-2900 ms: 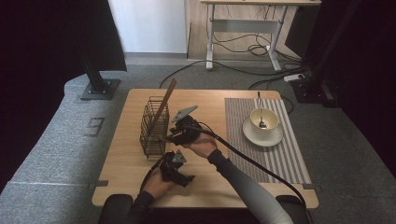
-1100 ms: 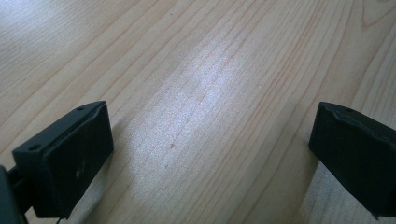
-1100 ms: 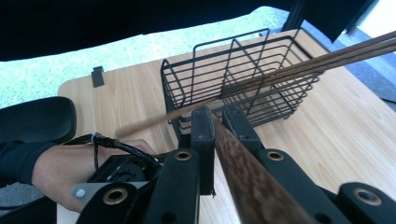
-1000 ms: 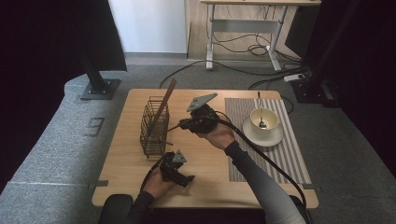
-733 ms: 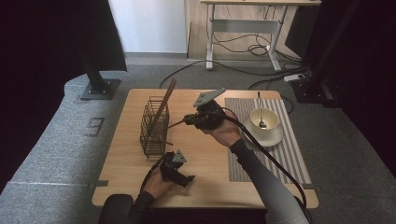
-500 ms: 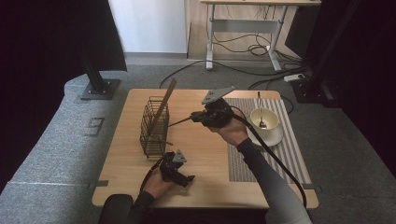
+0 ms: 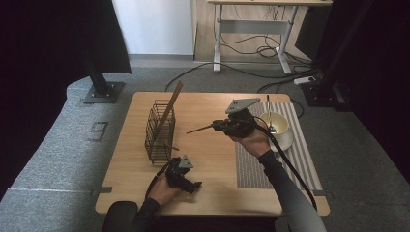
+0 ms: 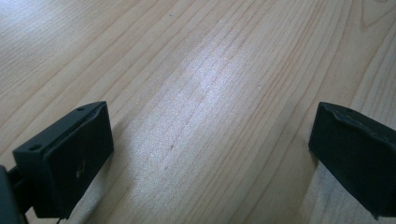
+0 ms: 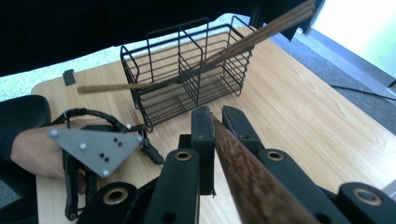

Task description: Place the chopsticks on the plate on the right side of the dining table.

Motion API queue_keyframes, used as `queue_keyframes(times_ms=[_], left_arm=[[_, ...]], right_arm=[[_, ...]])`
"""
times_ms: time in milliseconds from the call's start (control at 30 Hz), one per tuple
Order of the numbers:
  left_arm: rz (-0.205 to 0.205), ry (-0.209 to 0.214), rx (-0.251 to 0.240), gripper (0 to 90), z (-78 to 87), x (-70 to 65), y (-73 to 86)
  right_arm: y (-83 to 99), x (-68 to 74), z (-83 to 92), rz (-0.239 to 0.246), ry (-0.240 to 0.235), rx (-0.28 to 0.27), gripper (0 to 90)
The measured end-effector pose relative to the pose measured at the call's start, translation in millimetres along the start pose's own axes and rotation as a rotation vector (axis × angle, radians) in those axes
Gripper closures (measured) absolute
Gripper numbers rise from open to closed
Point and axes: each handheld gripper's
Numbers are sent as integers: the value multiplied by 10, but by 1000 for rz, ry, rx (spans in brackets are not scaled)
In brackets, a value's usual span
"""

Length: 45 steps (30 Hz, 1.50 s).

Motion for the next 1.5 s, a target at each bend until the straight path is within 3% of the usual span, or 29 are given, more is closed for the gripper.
queue_keyframes(times_ms=[567,1033,1267,1500], left_arm=[[5,1,0,8,6,-9,-10],[13,-4,-61,21,108,-13,-19],[15,7,-91,21,173,-11,-29],[-6,4,-116,69,219,-43,-42]], right_arm=[[573,29,-62,-37,-11,-18,827],[966,34,-206,-83,-41,-18,827],[1027,102,-226,-64,-57,3,827],[1026,220,-257,-36,-103,7,826]])
Point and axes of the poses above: each handheld gripper's, and its own axes: z roughly backward along the jaws, y roughly out of its underside, x roughly to its left, and after that the axes turned 14 degrees about x, right-handed
